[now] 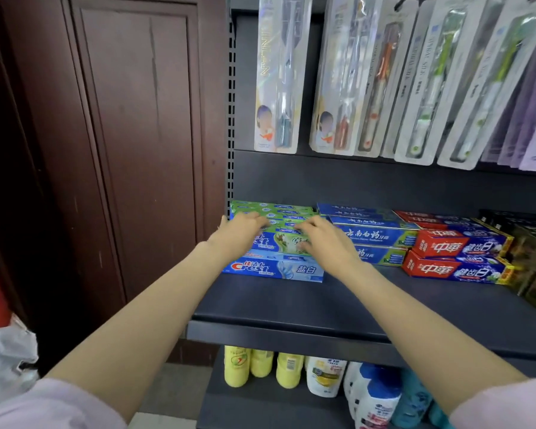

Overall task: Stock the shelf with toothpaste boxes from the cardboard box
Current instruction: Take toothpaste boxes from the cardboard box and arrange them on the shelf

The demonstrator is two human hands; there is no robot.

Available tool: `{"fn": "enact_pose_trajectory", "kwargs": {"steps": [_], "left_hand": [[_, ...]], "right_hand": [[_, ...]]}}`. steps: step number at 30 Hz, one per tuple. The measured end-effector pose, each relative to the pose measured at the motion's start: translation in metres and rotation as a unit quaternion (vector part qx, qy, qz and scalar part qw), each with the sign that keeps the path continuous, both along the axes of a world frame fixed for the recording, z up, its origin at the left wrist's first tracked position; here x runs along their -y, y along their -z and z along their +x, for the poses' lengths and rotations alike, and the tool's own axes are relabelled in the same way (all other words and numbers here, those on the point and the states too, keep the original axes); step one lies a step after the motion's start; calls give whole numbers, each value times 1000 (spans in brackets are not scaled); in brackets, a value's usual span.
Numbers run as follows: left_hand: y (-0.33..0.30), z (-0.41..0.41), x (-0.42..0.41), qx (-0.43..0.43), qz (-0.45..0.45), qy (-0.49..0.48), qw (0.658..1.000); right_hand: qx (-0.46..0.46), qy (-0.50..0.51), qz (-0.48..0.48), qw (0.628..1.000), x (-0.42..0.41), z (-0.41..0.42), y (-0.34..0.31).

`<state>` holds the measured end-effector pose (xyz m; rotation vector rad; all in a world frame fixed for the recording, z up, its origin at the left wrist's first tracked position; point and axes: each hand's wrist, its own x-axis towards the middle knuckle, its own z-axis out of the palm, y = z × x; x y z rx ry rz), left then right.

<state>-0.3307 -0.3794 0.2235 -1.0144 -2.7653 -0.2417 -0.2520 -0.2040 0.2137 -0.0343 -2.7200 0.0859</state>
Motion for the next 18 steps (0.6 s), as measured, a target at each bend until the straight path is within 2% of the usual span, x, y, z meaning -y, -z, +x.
{"fn": "enact_pose_trajectory", "kwargs": {"steps": [4,9,14,18], "left_hand": [[3,1,-1,20,25,-3,999],[5,8,-5,-38,47,-10,998],[3,29,-22,-87,76,16,993],[0,55,-42,-70,121,31,990]], "right_hand": [[36,4,-50,998,-5,-3,0],[49,-13,-90,995,-3,0,1],[14,-20,-140,990,-11,14,-4],[-1,-15,-163,987,-25,43,-12]]}}
